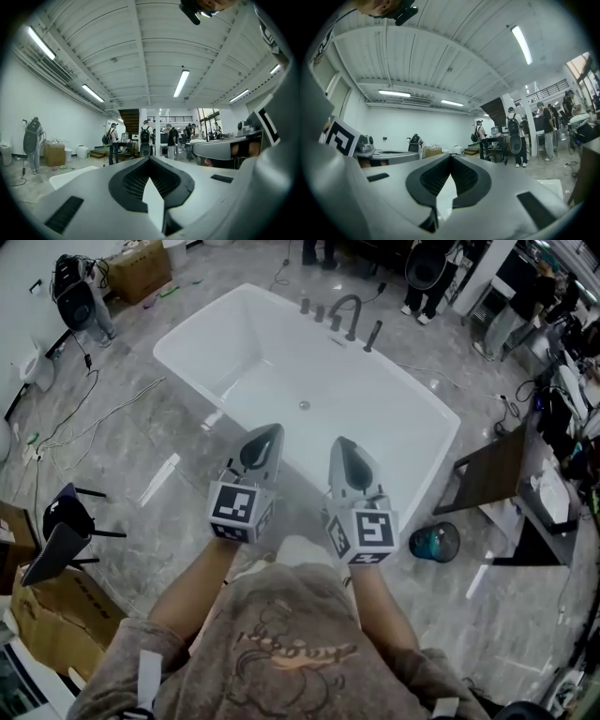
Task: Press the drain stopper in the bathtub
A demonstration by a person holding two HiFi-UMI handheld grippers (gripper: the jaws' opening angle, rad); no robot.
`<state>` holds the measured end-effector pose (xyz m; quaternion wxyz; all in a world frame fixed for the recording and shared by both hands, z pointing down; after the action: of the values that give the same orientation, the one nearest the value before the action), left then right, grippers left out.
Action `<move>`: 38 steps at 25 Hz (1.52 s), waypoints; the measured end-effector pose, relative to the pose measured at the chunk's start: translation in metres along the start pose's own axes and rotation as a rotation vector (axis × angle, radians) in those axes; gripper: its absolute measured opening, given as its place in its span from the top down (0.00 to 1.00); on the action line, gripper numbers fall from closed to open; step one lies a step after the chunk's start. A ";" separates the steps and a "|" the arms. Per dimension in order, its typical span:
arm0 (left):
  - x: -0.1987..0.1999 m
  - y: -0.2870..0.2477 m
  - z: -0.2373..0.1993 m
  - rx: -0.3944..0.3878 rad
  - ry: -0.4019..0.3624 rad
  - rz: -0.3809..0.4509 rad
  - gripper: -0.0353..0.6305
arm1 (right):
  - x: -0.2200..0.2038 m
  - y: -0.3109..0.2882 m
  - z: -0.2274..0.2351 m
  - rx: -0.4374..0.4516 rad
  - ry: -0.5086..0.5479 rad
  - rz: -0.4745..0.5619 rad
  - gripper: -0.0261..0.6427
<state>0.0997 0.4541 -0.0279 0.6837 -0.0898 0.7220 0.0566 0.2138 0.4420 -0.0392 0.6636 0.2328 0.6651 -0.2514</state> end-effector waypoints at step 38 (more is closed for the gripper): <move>0.020 -0.283 -0.188 0.024 0.048 0.020 0.94 | -0.027 -0.311 0.119 -0.030 0.003 -0.054 0.96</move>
<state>-0.0262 0.1380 -0.0254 0.6666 -0.0758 0.7397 0.0526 0.1056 0.1283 -0.0038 0.6590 0.2049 0.6758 -0.2590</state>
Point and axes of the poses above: the fingertips, and each gripper's own axes: y backward along the fingers, z to its right, x out of its top, the point moved 1 cm from there along y, backward along the fingers, and after that the axes turned 4 degrees about y, right-handed, at the moved point
